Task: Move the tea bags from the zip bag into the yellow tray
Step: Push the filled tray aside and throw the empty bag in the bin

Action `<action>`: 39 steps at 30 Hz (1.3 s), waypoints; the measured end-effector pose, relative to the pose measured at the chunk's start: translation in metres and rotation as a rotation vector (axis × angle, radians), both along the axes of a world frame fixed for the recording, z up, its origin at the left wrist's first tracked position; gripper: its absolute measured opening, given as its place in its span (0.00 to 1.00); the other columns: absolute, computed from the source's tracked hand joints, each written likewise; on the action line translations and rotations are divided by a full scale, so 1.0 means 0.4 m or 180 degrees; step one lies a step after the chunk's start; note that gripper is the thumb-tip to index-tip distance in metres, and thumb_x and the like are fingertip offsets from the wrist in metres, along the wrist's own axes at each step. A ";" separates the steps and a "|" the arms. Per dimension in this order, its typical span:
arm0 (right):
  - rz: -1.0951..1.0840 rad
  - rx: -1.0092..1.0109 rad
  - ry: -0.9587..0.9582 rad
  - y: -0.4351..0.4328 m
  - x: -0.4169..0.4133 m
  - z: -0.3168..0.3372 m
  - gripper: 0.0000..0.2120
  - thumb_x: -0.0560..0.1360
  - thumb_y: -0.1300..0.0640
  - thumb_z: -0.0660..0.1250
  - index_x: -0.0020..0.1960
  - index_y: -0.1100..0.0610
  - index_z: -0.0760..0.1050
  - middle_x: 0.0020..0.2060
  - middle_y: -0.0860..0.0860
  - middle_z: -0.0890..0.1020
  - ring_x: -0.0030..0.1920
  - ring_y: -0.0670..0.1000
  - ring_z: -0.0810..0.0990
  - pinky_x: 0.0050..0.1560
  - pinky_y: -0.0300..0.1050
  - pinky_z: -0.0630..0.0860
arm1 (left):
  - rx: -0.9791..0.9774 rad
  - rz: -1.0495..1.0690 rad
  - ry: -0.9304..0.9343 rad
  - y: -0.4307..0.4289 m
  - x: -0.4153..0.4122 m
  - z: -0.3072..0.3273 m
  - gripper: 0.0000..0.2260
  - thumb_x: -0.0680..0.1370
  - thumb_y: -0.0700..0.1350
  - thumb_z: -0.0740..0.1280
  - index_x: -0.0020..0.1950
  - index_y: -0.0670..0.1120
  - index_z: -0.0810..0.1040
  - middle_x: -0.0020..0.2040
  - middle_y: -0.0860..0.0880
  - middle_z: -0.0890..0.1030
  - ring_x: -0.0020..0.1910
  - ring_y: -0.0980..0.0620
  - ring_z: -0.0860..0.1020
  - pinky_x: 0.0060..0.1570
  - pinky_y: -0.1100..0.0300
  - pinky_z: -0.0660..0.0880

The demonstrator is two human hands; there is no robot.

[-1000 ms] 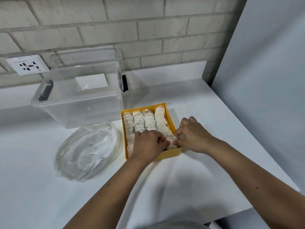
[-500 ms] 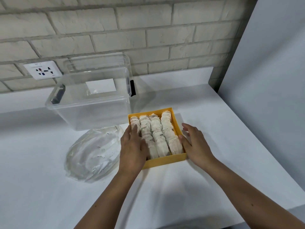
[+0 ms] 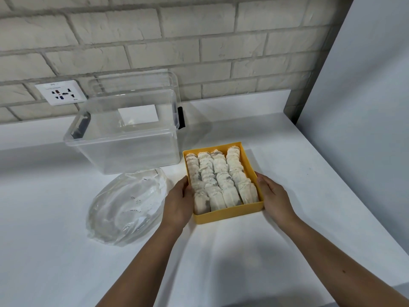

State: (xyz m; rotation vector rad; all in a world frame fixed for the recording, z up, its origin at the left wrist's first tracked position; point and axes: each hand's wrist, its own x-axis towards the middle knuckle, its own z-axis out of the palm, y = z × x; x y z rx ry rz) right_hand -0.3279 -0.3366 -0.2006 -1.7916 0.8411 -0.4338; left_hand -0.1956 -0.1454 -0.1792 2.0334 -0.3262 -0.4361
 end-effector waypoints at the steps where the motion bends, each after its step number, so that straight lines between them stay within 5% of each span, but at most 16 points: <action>1: -0.0022 -0.0018 0.0015 -0.008 0.002 0.000 0.17 0.83 0.48 0.52 0.67 0.47 0.74 0.59 0.44 0.80 0.59 0.47 0.78 0.62 0.46 0.75 | -0.0048 0.0018 0.0036 -0.010 0.004 0.001 0.16 0.84 0.43 0.56 0.69 0.51 0.75 0.57 0.54 0.80 0.55 0.53 0.77 0.55 0.59 0.71; 13: -0.0093 -0.0234 0.0153 -0.161 0.159 0.017 0.18 0.84 0.50 0.52 0.66 0.52 0.76 0.59 0.49 0.80 0.56 0.48 0.76 0.58 0.41 0.69 | -0.0471 0.0278 0.0352 -0.165 0.147 -0.002 0.15 0.83 0.42 0.60 0.67 0.51 0.77 0.58 0.51 0.83 0.57 0.49 0.80 0.63 0.50 0.75; 19: -0.0143 -0.0191 0.0079 -0.201 0.265 0.012 0.18 0.84 0.50 0.53 0.64 0.53 0.76 0.55 0.50 0.81 0.55 0.49 0.77 0.53 0.40 0.69 | -0.0724 0.0618 0.0323 -0.220 0.228 -0.003 0.15 0.82 0.42 0.61 0.68 0.48 0.77 0.58 0.52 0.81 0.57 0.52 0.78 0.60 0.59 0.74; 24: -0.0184 -0.0238 0.0071 -0.232 0.332 0.002 0.18 0.84 0.50 0.53 0.67 0.54 0.75 0.60 0.52 0.80 0.57 0.50 0.77 0.56 0.41 0.70 | -0.0823 0.0876 0.0199 -0.258 0.264 -0.027 0.15 0.83 0.46 0.61 0.68 0.48 0.78 0.63 0.50 0.81 0.61 0.50 0.78 0.66 0.52 0.73; 39: -0.0258 -0.0131 -0.0042 -0.287 0.402 -0.006 0.18 0.84 0.49 0.53 0.66 0.53 0.76 0.58 0.50 0.81 0.56 0.51 0.78 0.57 0.42 0.71 | -0.1726 0.1480 0.0622 -0.337 0.282 -0.036 0.12 0.83 0.45 0.61 0.64 0.47 0.80 0.53 0.56 0.82 0.54 0.56 0.80 0.55 0.63 0.75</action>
